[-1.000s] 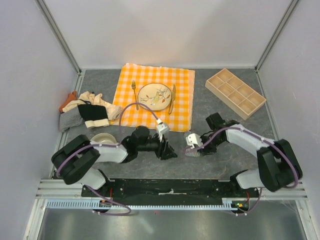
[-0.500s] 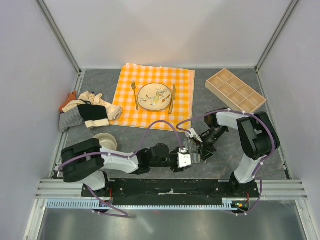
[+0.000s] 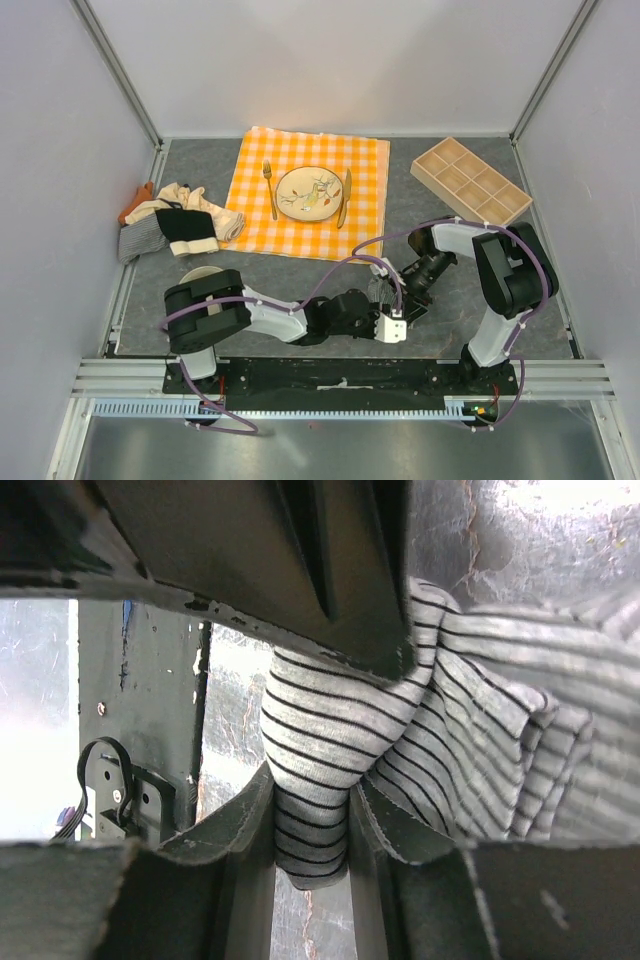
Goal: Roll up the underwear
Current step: Roll the underwear to the center of the board.
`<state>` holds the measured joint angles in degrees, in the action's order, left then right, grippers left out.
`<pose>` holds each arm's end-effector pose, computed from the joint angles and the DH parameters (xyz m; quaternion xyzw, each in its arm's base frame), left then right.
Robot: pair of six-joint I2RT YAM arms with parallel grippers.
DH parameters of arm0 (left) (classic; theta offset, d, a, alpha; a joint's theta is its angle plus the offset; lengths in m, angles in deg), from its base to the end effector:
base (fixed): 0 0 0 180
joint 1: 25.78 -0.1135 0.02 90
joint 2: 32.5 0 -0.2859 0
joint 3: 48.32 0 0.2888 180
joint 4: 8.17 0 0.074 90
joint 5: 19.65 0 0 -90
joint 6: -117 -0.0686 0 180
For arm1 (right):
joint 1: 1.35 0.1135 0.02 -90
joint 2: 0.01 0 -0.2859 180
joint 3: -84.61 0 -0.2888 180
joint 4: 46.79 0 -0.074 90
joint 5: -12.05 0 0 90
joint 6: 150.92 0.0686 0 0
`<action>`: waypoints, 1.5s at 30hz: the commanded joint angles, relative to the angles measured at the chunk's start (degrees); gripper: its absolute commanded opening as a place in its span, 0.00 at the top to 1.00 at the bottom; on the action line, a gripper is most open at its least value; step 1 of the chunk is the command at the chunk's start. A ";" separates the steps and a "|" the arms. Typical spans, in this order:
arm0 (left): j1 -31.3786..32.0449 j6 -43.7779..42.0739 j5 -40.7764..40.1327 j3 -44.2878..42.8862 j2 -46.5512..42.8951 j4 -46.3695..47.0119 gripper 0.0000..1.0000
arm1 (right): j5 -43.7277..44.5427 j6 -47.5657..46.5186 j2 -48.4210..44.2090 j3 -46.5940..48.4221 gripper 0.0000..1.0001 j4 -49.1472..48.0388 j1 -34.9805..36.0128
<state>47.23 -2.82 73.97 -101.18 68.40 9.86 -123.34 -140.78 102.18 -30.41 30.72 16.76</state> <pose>0.1100 -0.3747 0.1082 0.6865 0.5275 -0.2093 0.4545 0.2313 0.1270 0.1073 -0.6258 0.6537 0.4248 0.0239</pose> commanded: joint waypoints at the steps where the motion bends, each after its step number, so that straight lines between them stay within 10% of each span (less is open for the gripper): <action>1: 0.38 -2.17 -1.95 -3.95 2.98 -4.43 0.71 | 0.04 -1.10 -0.23 -0.34 0.63 -0.56 -0.35; 4: 0.20 -0.33 -1.07 -5.45 4.65 -7.95 0.98 | -0.32 -0.66 -3.04 -0.26 0.57 -1.27 -2.45; 19: -13.59 25.59 28.37 -9.84 10.97 -17.44 0.98 | -0.40 12.18 -32.40 -6.93 0.30 -19.38 -14.68; 28: -18.08 33.06 37.34 -20.21 20.20 -29.66 0.98 | -7.53 -10.13 -41.18 -13.25 0.06 -6.90 -14.42; 45: -20.63 40.89 38.05 -37.63 29.44 -46.28 0.86 | 14.34 1.18 -42.52 -24.42 0.18 -30.08 -1.15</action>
<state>26.66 34.99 119.98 -140.54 92.75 -26.03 -115.51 -143.64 58.01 -53.60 9.28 13.22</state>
